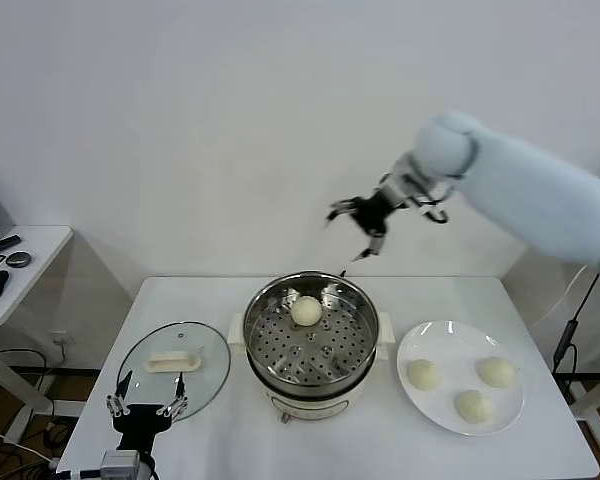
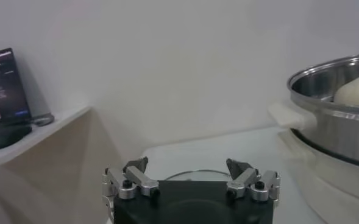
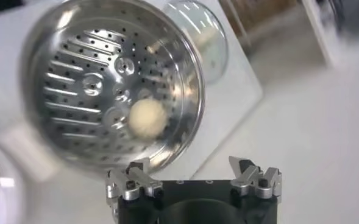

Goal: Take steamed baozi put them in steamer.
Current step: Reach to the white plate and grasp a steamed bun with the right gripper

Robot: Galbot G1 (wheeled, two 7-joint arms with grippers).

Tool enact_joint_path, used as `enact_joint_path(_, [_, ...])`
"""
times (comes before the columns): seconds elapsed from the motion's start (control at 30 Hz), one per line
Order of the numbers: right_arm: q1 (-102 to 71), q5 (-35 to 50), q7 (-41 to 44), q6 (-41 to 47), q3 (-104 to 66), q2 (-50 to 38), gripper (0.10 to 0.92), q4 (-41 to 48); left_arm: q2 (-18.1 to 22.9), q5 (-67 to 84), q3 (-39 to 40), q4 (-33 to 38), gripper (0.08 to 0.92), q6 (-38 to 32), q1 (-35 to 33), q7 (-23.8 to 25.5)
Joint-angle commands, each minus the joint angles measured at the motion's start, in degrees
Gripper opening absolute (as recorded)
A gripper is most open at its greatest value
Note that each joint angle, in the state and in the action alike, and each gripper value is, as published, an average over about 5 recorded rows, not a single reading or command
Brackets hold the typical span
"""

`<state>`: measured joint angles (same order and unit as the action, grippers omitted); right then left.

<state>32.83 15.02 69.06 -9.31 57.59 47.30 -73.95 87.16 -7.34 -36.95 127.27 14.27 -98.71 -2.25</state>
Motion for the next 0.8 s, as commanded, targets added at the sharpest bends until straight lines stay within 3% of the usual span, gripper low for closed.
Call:
enact_joint_path(0.03, [3.63, 9.38, 4.86, 25.88, 5.43, -19.68, 0.823, -10.41, -0.46, 0.37, 0.07, -0.29, 0.823, 0.48, 1.17, 0.47])
enact_joint_path(0.37, [-11.90, 3.08, -1.53, 31.81, 6.73, -22.12, 0.823, -16.82, 0.04, 0.44, 0.03, 0.12, 0.823, 1.16, 0.78, 0.57])
enact_joint_path(0.53, [-21.28, -1.15, -5.44, 35.73, 0.09, -19.98, 0.823, -15.46, 0.60, 0.39, -0.05, -0.01, 0.823, 1.18, 0.32, 0.35])
enact_joint_path(0.8, [-26.94, -5.63, -4.55, 32.73, -2.94, -15.57, 0.823, -10.88, 0.77, 0.34, -0.14, 0.44, 0.823, 1.26, -0.36, 0.27])
